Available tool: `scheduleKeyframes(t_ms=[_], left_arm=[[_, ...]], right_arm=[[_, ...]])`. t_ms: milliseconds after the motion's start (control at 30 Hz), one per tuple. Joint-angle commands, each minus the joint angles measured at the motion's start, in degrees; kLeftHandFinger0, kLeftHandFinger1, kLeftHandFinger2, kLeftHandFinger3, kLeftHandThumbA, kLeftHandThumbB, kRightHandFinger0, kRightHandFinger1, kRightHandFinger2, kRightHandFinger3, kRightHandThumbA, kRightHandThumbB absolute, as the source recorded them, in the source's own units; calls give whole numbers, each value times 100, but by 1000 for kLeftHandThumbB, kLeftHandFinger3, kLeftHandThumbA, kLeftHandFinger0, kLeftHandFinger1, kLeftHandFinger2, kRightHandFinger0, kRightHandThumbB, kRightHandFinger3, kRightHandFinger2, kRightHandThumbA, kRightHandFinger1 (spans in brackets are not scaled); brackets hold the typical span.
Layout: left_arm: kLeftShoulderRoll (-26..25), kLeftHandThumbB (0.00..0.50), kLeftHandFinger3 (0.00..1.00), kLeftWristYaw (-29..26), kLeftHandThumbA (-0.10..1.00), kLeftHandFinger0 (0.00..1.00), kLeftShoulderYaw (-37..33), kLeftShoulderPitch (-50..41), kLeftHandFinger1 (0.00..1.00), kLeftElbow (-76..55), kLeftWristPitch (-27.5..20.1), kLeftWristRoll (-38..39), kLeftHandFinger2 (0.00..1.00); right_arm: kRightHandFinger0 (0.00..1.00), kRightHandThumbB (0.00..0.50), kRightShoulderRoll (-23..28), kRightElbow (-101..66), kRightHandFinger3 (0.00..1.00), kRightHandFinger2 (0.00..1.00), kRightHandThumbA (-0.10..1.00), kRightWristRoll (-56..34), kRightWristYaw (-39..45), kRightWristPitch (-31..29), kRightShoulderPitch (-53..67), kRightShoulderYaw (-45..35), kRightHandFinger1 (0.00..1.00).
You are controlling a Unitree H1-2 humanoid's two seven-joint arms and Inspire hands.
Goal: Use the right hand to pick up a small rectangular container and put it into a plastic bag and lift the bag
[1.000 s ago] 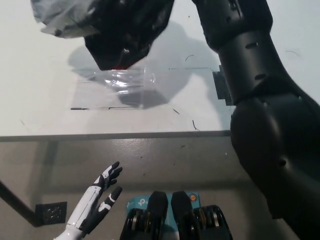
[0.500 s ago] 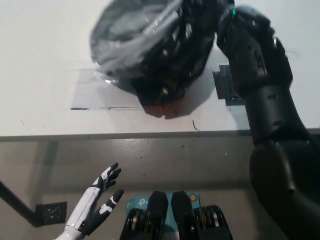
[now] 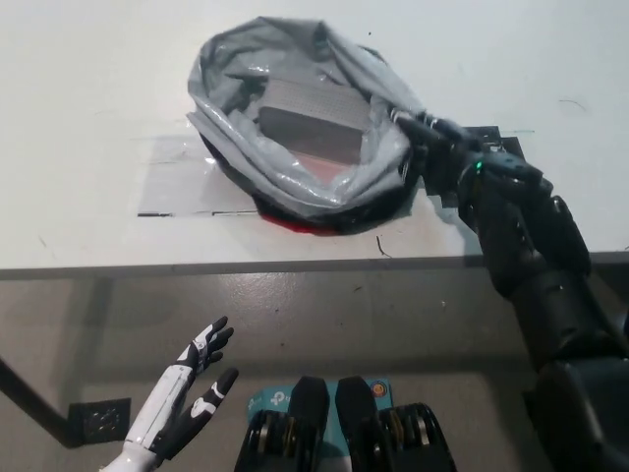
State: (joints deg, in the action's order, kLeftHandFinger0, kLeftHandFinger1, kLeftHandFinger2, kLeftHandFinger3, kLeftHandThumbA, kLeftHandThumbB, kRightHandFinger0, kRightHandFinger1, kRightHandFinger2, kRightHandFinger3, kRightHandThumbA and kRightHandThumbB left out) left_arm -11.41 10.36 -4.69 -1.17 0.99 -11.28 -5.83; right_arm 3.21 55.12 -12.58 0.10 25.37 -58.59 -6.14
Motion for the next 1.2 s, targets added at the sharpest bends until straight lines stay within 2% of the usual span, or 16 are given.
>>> scheduleKeyframes(t_ms=[0,67,200,367,433,600,633,800,900,967,1067,1167], left_arm=[[-73,500,1000,-79,852,1000,91,-13,1000,-78,-192,30,1000],[-85,500,1000,-79,861,1000,80,-20,1000,-91,-173,-10,1000],[-73,500,1000,-61,841,1000,69,-16,1000,-101,-156,16,1000],[-77,500,1000,-70,853,1000,75,19,1000,-89,-156,0,1000],[-77,500,1000,-65,845,1000,70,4,1000,-110,-146,-3,1000],[-71,500,1000,-46,829,1000,80,20,1000,-97,-158,63,1000],[-77,500,1000,-37,834,1000,87,35,1000,-81,-167,84,1000],[-82,500,1000,-53,847,1000,82,27,1000,-95,-138,26,1000],[-84,500,1000,-32,843,1000,73,28,1000,-93,-130,43,1000],[-81,500,1000,-26,850,1000,59,34,1000,-97,-117,26,1000],[-76,500,1000,-46,842,1000,54,14,1000,-127,-120,-10,1000],[-74,500,1000,-62,828,1000,89,-4,1000,-166,-155,38,1000]], right_arm=[[1000,354,420,23,1000,1000,769,1460,1071,-226,26,1744,1000],[1000,398,557,-235,1000,1000,830,1726,1072,-113,-133,2202,1000],[1000,458,816,-781,1000,1000,869,1571,1255,56,-317,2474,1000],[1000,441,953,-1297,1000,1000,831,1295,1288,155,-559,2354,1000],[1000,448,1017,-1573,1000,1000,891,1327,1342,155,-714,2331,1000],[1000,417,1138,-2074,1000,1000,943,1419,1539,155,-1101,2335,1000],[1000,400,1150,-2193,1000,1000,888,1401,1544,155,-1343,2262,1000],[1000,442,1161,-2068,1000,1000,898,1335,1691,155,-1751,2124,1000],[1000,492,1231,-1936,1000,1000,955,1464,1759,155,-2021,2157,1000],[1000,495,1271,-1919,1000,1000,959,1503,1807,155,-2132,2138,1000],[1000,490,1277,-2014,1000,1000,895,1492,1794,155,-2147,2064,1000],[1000,494,1391,-2528,1000,1000,883,1756,1631,155,-1949,2063,1000]])
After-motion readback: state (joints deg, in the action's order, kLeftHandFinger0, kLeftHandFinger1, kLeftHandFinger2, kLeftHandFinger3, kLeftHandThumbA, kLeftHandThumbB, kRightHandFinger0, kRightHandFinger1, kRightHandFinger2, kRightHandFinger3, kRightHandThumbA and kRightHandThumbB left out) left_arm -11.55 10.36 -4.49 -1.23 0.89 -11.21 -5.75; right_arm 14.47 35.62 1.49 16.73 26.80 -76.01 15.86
